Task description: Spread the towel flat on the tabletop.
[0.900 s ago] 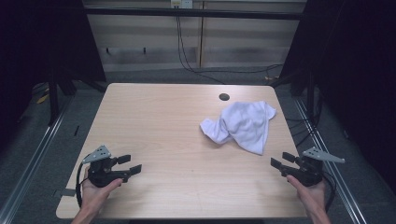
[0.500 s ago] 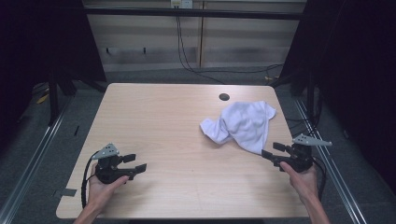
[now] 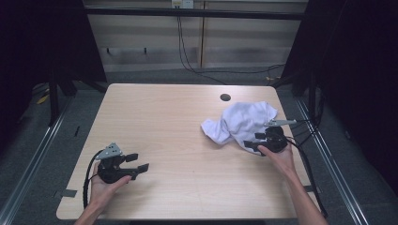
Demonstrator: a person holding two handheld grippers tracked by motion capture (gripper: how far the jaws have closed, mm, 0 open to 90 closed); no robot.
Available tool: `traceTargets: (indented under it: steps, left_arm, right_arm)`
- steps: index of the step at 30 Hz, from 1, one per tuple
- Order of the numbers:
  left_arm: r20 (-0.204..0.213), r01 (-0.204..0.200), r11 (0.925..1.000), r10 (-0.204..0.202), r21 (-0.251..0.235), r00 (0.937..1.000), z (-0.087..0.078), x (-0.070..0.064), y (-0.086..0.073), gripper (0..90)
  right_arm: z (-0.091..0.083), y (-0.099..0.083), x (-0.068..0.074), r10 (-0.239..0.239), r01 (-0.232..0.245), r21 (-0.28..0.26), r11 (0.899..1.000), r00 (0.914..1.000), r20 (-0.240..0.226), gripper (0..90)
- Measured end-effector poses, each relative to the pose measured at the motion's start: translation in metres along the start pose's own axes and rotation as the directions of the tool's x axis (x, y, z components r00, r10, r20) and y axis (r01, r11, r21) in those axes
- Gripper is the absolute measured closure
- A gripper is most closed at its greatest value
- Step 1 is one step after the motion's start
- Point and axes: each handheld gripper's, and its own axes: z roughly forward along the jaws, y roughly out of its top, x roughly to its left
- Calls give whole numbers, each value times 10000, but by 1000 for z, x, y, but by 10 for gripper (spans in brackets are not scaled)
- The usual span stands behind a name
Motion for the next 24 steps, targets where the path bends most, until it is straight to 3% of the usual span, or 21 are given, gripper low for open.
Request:
traceTargets:
  steps: [2, 4, 6, 7, 10, 11, 12, 19, 24]
  left_arm:
    - [62, 52, 10000, -53, 22, 10000, 1, 1, 0, 313]
    - [-22, 240, 9997, -240, 65, 9997, 1, 3, 0, 318]
    - [-57, 266, 9996, -266, 83, 9996, 1, 4, 0, 319]
    - [-66, 324, 9995, -324, 14, 9995, 1, 4, 1, 319]
    - [-47, 258, 9997, -258, -8, 9997, 1, 3, 1, 321]
    - [-29, 240, 9997, -240, -4, 9997, 1, 2, 1, 321]
    - [-3, 184, 9998, -184, -3, 9998, 1, 1, 1, 322]
    - [-104, 110, 9999, -109, 69, 9999, 2, -2, 3, 335]
    - [-463, 68, 10000, -65, 69, 9989, 5, -3, 6, 369]
  right_arm:
    - [13, -2, -2, -98, 97, 256, 9996, 9999, 34, 266]
    - [24, -4, -1, -455, 423, 845, 9955, 9983, 365, 274]
    - [26, -5, 1, -524, 475, 849, 9953, 9970, 562, 308]
    - [26, -4, 1, -391, 327, 712, 9969, 9951, 906, 513]
    - [22, -8, 2, -117, 80, 610, 9981, 9981, 609, 736]
    - [22, -8, 2, -117, 80, 610, 9981, 9981, 609, 736]
    - [20, -9, 6, -140, 117, 732, 9972, 9994, 308, 793]
    - [25, -11, 35, -445, 529, 916, 9944, 9949, -909, 825]
    - [27, -13, 51, -630, 790, 1061, 9912, 9872, -1466, 826]
